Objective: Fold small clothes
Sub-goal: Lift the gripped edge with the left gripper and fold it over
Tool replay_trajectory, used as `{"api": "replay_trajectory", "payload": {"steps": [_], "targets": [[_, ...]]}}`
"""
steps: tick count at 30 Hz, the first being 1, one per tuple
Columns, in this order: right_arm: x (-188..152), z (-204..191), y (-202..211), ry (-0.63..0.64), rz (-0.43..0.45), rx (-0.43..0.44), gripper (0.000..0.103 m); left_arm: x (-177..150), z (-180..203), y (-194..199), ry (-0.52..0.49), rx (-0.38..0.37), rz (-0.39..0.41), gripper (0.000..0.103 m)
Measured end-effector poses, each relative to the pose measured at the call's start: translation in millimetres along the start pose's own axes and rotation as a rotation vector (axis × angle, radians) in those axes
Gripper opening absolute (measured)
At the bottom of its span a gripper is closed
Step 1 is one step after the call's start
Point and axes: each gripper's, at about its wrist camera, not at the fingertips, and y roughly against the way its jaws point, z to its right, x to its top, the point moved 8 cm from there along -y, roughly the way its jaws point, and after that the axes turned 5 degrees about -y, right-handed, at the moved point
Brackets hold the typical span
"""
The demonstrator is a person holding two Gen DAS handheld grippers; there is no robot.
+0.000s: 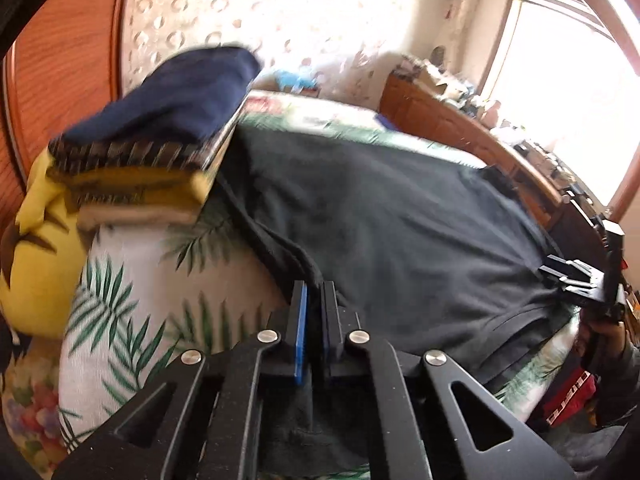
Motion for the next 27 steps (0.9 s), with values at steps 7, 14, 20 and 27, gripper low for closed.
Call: {"api": "replay_trajectory", "payload": {"steps": [7, 14, 20, 27], "targets": [[6, 9, 6, -0.029, -0.003, 0.029, 0.067, 49, 52, 13, -0.079, -0.108, 0.096, 0.006], [10, 24, 18, -0.027, 0.025, -0.007, 0.067, 84, 115, 3, -0.147, -0.242, 0.129, 0.005], [9, 39, 28, -0.048, 0.057, -0.037, 0.067, 120, 166, 1, -0.220, -0.342, 0.159, 0.005], [10, 57, 37, -0.087, 0.082, -0.045, 0.067, 141, 222, -3, -0.329, -0.401, 0.172, 0.005]]}}
